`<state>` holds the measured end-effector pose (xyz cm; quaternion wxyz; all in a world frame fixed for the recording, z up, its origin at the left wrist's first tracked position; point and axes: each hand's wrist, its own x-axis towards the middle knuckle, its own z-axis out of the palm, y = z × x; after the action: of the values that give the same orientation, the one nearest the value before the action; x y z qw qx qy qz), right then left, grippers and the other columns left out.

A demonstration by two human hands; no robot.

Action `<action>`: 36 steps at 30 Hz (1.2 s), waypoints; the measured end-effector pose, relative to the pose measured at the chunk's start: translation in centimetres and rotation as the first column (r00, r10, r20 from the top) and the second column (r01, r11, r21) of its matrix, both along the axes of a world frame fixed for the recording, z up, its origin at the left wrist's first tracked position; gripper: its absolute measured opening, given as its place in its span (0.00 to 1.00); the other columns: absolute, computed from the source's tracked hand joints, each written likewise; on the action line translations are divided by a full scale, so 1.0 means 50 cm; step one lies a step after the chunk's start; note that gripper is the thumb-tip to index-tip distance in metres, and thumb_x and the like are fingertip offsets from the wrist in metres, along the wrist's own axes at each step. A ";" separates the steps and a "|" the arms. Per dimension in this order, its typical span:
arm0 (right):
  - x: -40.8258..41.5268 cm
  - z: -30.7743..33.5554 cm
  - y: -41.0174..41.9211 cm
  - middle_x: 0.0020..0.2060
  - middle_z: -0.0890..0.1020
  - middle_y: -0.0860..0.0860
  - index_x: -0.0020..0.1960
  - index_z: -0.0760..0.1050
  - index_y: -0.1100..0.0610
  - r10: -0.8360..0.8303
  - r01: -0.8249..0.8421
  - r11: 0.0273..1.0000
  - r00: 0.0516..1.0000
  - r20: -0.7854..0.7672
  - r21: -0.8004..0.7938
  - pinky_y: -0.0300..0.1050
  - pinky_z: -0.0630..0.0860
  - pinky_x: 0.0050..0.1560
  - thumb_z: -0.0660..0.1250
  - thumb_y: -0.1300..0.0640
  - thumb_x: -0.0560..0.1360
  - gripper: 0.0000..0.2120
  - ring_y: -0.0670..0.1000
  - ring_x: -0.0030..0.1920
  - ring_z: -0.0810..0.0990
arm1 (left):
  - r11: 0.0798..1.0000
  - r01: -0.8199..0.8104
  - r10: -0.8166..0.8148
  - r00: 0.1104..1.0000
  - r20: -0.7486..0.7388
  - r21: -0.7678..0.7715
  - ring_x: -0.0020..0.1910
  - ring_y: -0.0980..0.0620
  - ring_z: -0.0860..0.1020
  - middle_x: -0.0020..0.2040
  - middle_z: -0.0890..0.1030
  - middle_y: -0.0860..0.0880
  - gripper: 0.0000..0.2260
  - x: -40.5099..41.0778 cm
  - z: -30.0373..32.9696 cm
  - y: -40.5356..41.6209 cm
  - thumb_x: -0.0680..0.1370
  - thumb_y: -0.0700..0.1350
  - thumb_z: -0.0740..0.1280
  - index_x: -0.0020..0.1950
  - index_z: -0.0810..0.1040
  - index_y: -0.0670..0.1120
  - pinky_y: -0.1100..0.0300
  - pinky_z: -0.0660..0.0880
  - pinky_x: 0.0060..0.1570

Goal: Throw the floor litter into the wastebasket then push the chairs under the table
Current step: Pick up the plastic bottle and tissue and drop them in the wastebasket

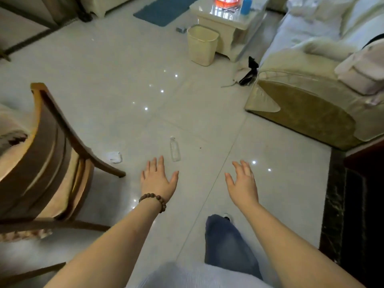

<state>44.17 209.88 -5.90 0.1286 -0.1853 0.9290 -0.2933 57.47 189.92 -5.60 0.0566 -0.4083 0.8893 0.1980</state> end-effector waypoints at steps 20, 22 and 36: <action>-0.682 -0.049 -0.428 0.74 0.60 0.58 0.71 0.64 0.58 0.570 -0.562 0.817 0.821 -0.028 0.129 0.49 0.54 0.73 0.60 0.52 0.78 0.23 0.56 0.74 0.54 | 0.860 -0.506 0.508 0.861 -0.015 0.069 0.77 0.46 0.51 0.78 0.56 0.45 0.32 -0.518 -0.092 -0.232 0.79 0.61 0.55 0.78 0.52 0.46 0.48 0.51 0.74; -0.720 -0.065 -0.524 0.74 0.60 0.58 0.71 0.64 0.58 0.658 -0.648 0.746 0.752 -0.022 0.155 0.48 0.53 0.73 0.60 0.52 0.78 0.23 0.56 0.74 0.54 | 0.814 -0.574 0.577 0.816 -0.016 0.091 0.76 0.46 0.52 0.77 0.57 0.45 0.32 -0.547 -0.114 -0.293 0.79 0.61 0.56 0.78 0.53 0.46 0.48 0.52 0.74; -0.875 -0.103 -1.092 0.74 0.61 0.58 0.71 0.64 0.58 0.909 -0.906 0.389 0.407 0.090 0.166 0.50 0.53 0.73 0.60 0.52 0.79 0.22 0.55 0.75 0.54 | 0.503 -0.855 0.856 0.513 0.061 0.128 0.76 0.45 0.55 0.76 0.59 0.44 0.32 -0.701 -0.158 -0.602 0.78 0.60 0.57 0.77 0.54 0.46 0.48 0.53 0.74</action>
<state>0.44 155.28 -11.05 0.2771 -0.6505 0.7020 -0.0852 22.45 159.80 -13.52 -0.0243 -0.7878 0.5555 0.2648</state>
